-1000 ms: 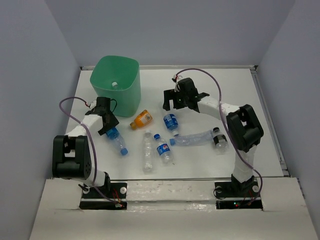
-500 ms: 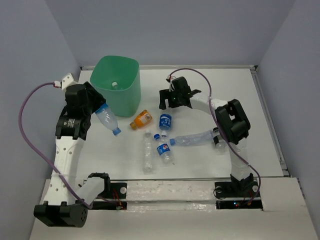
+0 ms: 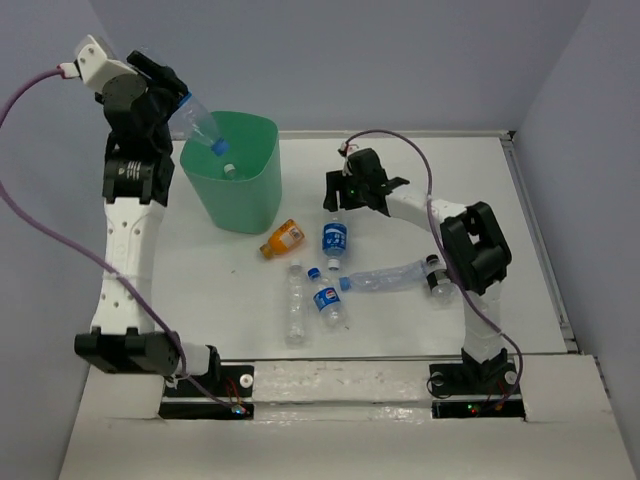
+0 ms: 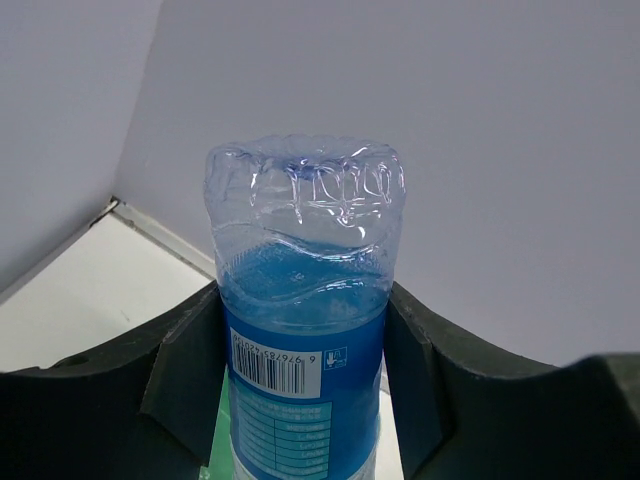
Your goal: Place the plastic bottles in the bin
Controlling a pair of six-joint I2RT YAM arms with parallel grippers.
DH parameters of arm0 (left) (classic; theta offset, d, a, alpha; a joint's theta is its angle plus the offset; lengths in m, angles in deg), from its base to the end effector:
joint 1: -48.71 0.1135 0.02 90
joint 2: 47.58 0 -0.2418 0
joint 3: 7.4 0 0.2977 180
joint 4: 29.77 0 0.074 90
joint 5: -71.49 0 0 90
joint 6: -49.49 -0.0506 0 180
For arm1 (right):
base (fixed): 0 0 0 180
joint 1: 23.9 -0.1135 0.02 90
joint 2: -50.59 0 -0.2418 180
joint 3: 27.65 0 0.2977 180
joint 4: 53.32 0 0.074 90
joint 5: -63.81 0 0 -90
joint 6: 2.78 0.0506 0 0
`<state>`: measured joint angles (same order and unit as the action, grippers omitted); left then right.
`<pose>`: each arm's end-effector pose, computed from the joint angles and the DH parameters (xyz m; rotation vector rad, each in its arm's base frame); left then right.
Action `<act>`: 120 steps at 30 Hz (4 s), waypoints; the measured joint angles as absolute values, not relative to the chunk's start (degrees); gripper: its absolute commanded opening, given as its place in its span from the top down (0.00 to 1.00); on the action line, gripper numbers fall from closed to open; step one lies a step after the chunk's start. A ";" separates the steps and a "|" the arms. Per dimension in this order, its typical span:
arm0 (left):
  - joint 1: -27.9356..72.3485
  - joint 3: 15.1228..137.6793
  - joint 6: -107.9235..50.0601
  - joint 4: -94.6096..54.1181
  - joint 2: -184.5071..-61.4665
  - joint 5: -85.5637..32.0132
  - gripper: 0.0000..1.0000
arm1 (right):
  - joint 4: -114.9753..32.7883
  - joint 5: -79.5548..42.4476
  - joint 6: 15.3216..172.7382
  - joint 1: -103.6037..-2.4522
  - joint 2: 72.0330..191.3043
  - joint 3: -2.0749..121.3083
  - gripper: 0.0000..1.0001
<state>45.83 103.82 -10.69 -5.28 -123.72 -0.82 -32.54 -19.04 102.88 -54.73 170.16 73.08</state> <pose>0.3262 -0.0010 0.5418 -0.5712 1.2779 -0.2610 0.4405 0.2702 0.1485 -0.3737 2.2900 0.5637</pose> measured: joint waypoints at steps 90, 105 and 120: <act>9.02 58.75 -29.75 -19.66 -141.88 10.96 0.01 | -52.50 -31.39 122.66 -50.64 102.42 9.94 0.08; 9.07 62.91 -31.10 -20.29 -149.10 14.35 0.29 | -35.45 -40.48 121.76 -50.45 95.93 8.93 0.04; 8.94 62.71 -25.81 -16.91 -139.00 6.04 0.42 | -21.68 -44.61 122.31 -40.65 99.60 15.14 0.04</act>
<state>8.94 62.71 -25.81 -16.91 -139.00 6.04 -21.68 -44.61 122.31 -40.65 99.60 15.14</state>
